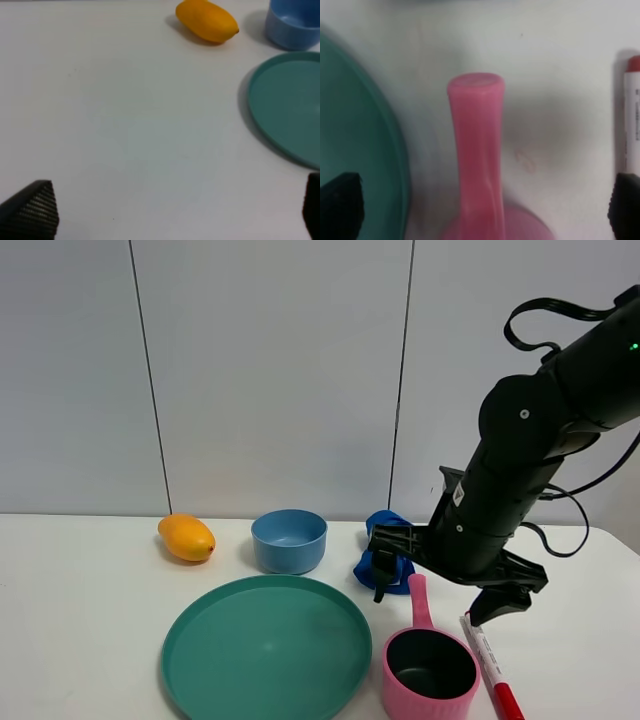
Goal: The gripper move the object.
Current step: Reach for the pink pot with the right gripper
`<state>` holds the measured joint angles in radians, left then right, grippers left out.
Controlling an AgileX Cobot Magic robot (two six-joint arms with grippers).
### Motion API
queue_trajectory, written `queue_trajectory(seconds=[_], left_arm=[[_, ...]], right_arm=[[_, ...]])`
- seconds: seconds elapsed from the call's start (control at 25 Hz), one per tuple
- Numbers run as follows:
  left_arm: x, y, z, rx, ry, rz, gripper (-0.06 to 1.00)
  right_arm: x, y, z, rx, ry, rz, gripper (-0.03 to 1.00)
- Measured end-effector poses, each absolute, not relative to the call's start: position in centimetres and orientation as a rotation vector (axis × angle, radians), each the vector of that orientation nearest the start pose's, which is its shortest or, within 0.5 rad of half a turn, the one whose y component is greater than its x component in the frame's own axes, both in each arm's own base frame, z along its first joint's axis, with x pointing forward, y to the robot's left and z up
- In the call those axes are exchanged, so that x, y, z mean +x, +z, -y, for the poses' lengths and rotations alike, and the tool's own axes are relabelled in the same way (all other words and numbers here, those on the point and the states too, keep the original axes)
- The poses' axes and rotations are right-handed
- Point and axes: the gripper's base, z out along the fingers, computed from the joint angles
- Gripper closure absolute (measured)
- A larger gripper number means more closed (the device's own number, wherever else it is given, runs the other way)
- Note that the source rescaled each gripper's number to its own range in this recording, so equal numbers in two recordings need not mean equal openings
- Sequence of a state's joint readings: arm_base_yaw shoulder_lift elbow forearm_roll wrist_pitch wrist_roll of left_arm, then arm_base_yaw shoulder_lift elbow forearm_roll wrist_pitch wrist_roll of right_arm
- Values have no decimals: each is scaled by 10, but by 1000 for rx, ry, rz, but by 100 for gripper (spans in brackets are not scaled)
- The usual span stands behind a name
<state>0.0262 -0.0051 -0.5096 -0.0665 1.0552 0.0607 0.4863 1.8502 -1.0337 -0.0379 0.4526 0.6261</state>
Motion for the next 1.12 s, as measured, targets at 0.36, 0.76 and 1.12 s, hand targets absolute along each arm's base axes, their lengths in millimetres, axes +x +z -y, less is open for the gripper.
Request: queue_trajectory(seconds=[0.36, 0.76, 1.12], left_arm=[[-7, 280, 5, 38, -24, -2022, -6], [-7, 280, 5, 38, -24, -2022, -6], [-7, 280, 5, 38, -24, -2022, -6]], right_arm=[[315, 133, -165, 161, 270, -2787, 6], [317, 134, -166, 163, 285, -2769, 40], [316, 134, -166, 163, 283, -2772, 63]])
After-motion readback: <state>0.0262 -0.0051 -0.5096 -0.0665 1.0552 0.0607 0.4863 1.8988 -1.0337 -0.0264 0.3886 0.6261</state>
